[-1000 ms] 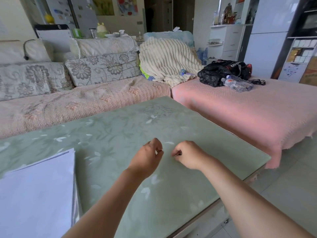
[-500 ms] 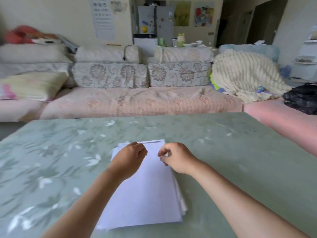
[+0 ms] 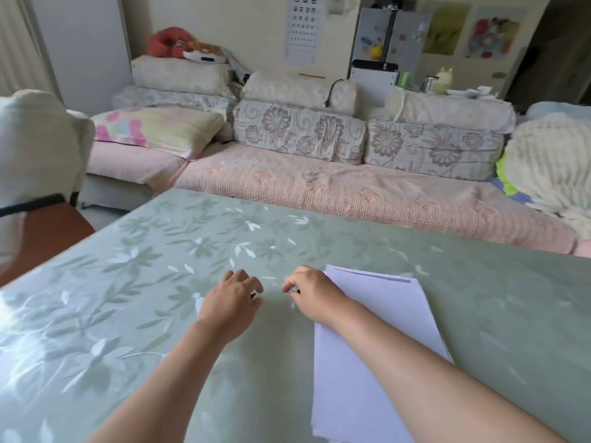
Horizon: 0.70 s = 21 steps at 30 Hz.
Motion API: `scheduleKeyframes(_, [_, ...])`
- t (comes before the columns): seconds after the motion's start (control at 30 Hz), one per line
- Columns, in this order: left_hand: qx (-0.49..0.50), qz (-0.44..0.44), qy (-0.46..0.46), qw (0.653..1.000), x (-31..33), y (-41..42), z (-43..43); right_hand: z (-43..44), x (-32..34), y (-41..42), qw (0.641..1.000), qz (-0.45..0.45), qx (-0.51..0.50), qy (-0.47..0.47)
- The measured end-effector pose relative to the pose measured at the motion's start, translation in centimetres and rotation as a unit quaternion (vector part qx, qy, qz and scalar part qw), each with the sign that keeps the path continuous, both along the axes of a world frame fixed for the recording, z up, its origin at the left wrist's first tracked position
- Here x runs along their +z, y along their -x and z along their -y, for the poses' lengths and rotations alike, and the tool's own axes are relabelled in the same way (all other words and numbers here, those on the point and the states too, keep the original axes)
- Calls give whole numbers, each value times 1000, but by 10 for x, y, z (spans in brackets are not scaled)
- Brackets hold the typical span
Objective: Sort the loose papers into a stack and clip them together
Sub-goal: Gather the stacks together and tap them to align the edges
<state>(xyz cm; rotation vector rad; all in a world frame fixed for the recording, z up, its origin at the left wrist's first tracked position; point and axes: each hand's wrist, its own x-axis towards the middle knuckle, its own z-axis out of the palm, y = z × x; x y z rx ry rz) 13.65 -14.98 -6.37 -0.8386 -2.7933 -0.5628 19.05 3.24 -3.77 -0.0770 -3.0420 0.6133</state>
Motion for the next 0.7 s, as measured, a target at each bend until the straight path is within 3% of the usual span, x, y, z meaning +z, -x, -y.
scheduleKeyframes(0.2, [-8,-6,32,999,-9,5,0,15,-16,8,999,-34,23,-26])
scheduleKeyframes(0.33, [14,-22,-30,999,6,-1,-13,2,0,-10,998,-50,20,-20])
scheduleKeyframes(0.5, [-38,-21,-133,990,26,-30,-46,-44,30,-58,995,-87,-40,-5])
scheduleKeyframes(0.7, [-130,21,-90,987,17,-79,-81,-109,29,-134,978,-62,-197,-2])
